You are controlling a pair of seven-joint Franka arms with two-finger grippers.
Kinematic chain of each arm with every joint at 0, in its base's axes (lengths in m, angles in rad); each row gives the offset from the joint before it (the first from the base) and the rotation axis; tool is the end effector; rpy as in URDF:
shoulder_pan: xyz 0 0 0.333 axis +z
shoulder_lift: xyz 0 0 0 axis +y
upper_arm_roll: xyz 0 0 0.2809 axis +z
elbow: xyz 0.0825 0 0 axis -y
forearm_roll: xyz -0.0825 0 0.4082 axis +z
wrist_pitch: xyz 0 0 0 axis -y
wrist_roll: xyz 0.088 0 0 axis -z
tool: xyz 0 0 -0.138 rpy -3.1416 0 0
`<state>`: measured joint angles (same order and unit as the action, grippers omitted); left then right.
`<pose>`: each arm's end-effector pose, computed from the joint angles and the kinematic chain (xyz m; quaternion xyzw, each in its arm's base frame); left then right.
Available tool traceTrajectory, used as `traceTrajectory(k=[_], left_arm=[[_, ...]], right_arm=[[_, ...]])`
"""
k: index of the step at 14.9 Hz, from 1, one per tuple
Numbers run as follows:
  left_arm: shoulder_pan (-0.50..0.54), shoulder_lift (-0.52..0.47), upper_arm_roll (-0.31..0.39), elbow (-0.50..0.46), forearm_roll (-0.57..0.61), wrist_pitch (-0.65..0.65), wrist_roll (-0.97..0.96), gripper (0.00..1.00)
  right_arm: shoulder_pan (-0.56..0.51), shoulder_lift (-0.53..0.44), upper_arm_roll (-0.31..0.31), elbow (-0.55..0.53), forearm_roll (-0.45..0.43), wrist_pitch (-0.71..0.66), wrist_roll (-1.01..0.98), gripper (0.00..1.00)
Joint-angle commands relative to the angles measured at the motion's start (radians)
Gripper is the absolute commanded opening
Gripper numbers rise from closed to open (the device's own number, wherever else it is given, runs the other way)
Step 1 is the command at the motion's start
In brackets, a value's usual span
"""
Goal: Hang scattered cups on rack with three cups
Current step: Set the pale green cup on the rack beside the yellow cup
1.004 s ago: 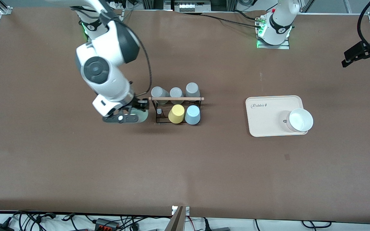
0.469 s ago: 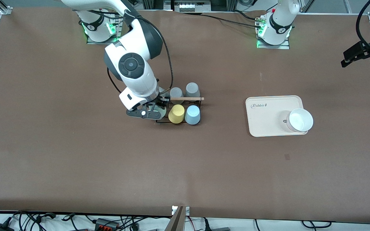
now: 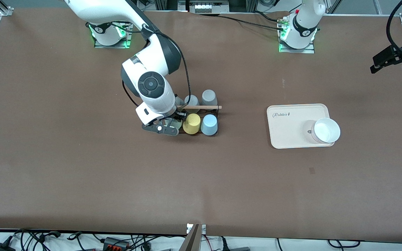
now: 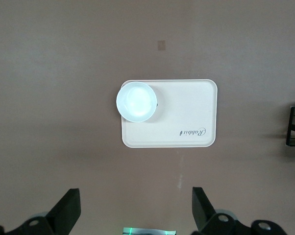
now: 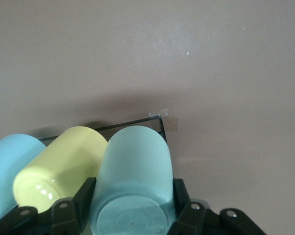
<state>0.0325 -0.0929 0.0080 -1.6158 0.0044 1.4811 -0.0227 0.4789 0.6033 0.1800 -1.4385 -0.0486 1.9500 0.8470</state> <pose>0.5415 0.0227 0.5807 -0.9993 -0.0317 0.0209 0.0016 0.5686 0.4152 0.2656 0.9940 -0.0973 -0.0500 0.0067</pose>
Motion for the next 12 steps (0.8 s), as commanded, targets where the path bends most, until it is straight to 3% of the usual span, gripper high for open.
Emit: traceTrajectory(k=[1,3,4,6,12], left_arm=[[0.004,0.01,-0.005,0.019,0.009,-0.007,0.02,1.0],[0.004,0.01,-0.005,0.019,0.011,-0.007,0.02,1.0],[0.004,0.012,-0.005,0.019,0.009,-0.007,0.02,1.0],[0.004,0.01,-0.005,0.019,0.011,-0.007,0.02,1.0],[0.004,0.012,-0.005,0.017,0.011,-0.007,0.02,1.0]], right_arm=[[0.01,0.045,-0.001,0.035,-0.005,-0.006,0.041,0.25],[0.01,0.065,-0.001,0.035,-0.005,-0.006,0.047,0.26],[0.01,0.069,-0.001,0.035,-0.005,0.006,0.056,0.3],[0.004,0.069,-0.001,0.036,-0.005,0.015,0.078,1.0],[-0.04,0.024,-0.008,0.184,0.013,-0.127,0.083,1.0]])
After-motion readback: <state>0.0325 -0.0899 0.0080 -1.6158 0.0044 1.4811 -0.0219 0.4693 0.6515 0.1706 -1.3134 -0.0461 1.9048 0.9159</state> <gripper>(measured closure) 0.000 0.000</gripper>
